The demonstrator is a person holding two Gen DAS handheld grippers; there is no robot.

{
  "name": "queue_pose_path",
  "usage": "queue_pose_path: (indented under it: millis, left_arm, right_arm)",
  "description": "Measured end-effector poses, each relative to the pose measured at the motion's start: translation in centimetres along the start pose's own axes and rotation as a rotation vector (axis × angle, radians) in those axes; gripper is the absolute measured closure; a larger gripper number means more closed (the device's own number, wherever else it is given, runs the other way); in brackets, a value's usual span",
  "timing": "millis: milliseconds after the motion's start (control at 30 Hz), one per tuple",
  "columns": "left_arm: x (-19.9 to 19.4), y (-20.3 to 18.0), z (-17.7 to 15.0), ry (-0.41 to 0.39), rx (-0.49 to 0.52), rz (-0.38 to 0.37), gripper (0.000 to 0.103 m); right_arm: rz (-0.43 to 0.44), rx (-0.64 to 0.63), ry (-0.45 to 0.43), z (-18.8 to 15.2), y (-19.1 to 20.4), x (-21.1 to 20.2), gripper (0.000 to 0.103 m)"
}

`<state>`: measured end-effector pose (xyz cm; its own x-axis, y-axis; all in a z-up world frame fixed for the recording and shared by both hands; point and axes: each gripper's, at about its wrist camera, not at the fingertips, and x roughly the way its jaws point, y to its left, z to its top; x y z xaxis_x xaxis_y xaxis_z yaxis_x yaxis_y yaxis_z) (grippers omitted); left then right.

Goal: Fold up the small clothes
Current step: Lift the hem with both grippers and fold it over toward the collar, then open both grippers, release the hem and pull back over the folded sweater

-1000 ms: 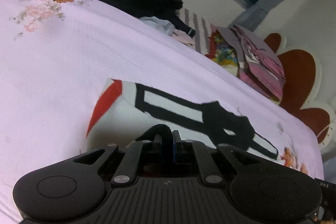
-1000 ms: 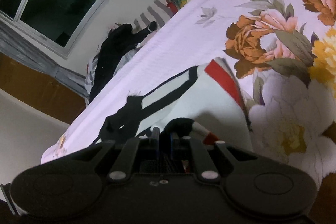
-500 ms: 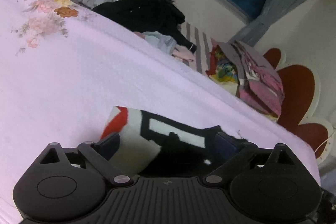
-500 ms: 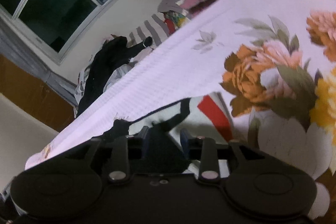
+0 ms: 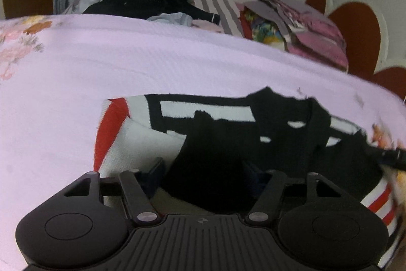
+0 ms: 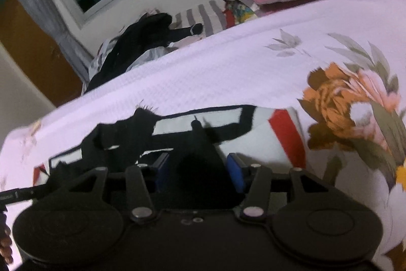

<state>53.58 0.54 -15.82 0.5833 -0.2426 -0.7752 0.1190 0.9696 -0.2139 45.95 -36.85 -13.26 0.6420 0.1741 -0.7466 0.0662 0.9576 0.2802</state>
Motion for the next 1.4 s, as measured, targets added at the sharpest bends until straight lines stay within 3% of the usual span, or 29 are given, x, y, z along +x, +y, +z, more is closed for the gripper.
queue_pose_path:
  millis: [33,133,167,200,367,600,767,867,1000,1067,1167,1400]
  left_arm:
    - [0.0,-0.2,-0.1,-0.002,0.009,0.007,0.043]
    - [-0.3,-0.4,-0.2,-0.016,0.04,0.043,0.083]
    - [-0.3,-0.3,-0.2,-0.009,0.039,0.033,0.096]
    - [-0.4,-0.2,-0.2,-0.013,0.041,0.033,0.096]
    - [-1.4,0.1,-0.7,-0.08,0.049,0.041,0.098]
    - [-2.3,1.1,0.3,-0.173,-0.016,0.063,0.098]
    - [-1.1,1.4,0.2,-0.16,-0.036,0.084,0.098]
    - [0.0,1.9,-0.4,-0.142,-0.056,0.103,0.098]
    - [0.2,1.3,-0.5,-0.142,-0.029,0.125,0.098]
    - [0.0,1.3,-0.3,-0.136,-0.04,0.124,0.098]
    - [-0.6,1.1,-0.5,-0.14,-0.029,0.129,0.098]
    - [-4.1,0.2,-1.6,-0.192,-0.001,0.098,0.097]
  right_arm:
    - [-0.005,-0.024,0.005,0.0,0.2,0.2,0.059]
    - [-0.033,-0.122,0.02,-0.1,1.2,0.7,0.073]
    - [-0.049,-0.15,0.019,-0.1,1.5,0.7,0.086]
    - [-0.05,-0.16,0.022,-0.2,1.6,0.7,0.092]
    - [-0.031,-0.156,-0.017,-0.2,1.4,-0.1,0.095]
    - [-0.046,-0.095,-0.124,1.0,0.3,-1.5,0.096]
    - [-0.075,-0.08,-0.139,0.8,-0.1,-1.0,0.096]
    - [-0.117,-0.056,-0.105,0.5,-0.9,0.3,0.096]
    - [-0.127,-0.044,-0.095,-0.2,-1.6,1.0,0.096]
    - [-0.129,-0.029,-0.092,0.0,-1.6,0.8,0.095]
    - [-0.121,-0.026,-0.111,0.0,-1.5,-0.5,0.083]
    - [-0.036,-0.078,-0.142,-0.9,1.2,-4.3,0.082]
